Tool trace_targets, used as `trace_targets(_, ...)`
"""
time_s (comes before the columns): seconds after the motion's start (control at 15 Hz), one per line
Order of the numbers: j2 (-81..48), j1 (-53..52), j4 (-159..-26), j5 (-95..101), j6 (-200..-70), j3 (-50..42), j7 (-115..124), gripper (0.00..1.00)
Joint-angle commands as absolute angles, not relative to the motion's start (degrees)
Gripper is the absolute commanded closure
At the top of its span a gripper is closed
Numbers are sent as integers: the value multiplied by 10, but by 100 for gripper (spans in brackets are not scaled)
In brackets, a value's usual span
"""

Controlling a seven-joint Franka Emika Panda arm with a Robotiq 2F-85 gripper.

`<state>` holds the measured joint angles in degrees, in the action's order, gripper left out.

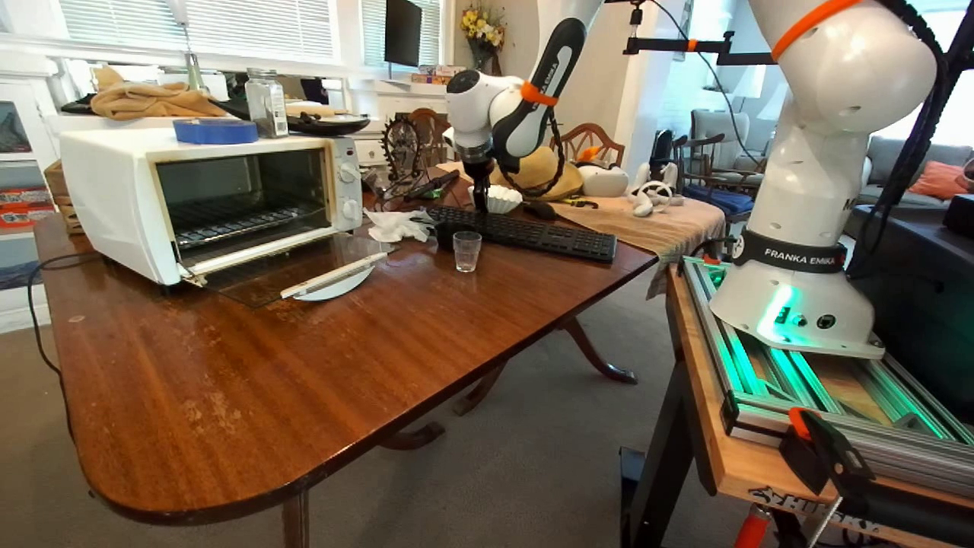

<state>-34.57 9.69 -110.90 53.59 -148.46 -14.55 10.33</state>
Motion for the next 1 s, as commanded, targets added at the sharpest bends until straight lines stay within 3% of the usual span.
trace_targets(0.0,-372,93,-1081,512,-1455,-136,76,26)
trace_targets(0.6,-382,95,-1060,449,-1416,-126,42,95)
trace_targets(0.67,-382,93,-1058,443,-1412,-126,39,100)
trace_targets(0.93,-369,84,-1058,436,-1393,-132,41,100)
